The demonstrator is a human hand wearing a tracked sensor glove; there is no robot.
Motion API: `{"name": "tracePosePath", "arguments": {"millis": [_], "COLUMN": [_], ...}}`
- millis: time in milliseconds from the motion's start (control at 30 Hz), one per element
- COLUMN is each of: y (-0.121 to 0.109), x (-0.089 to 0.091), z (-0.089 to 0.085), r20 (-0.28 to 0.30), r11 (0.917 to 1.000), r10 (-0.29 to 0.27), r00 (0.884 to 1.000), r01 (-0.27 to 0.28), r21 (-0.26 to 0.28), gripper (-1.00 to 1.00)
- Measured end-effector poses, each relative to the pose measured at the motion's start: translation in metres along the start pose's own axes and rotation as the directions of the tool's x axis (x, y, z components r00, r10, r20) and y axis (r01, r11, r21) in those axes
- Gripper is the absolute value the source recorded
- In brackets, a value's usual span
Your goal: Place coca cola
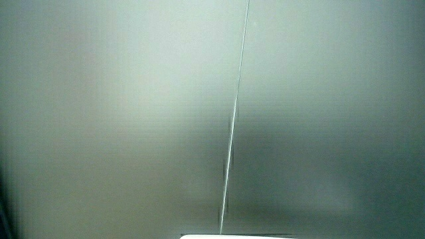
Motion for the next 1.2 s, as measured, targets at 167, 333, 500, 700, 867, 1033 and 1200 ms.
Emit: {"name": "tracePosePath", "arguments": {"millis": [167, 333, 500, 700, 867, 1033, 1200], "y": [-0.004, -0.007, -0.008, -0.010, -0.014, -0.016, -0.018], "x": [0.006, 0.008, 0.008, 0.006, 0.010, 0.013, 0.011], "z": [-0.001, -0.002, -0.001, 0.002, 0.003, 0.001, -0.003], "r20": [0.003, -0.006, -0.004, 0.021, 0.044, 0.113, 0.117], "r11": [0.9998, 0.9999, 0.9994, 0.9988, 0.9988, 0.9976, 0.9952], "r10": [-0.019, -0.011, -0.033, -0.043, -0.043, -0.069, -0.097], "r00": [1.000, 1.000, 0.999, 0.999, 0.998, 0.991, 0.988], "r01": [0.019, 0.011, 0.033, 0.043, 0.042, 0.068, 0.098], "r21": [0.000, 0.002, 0.013, 0.025, 0.027, 0.017, -0.004], "gripper": [0.00, 0.00, 0.00, 0.00, -0.25, -0.56, -0.88]}}
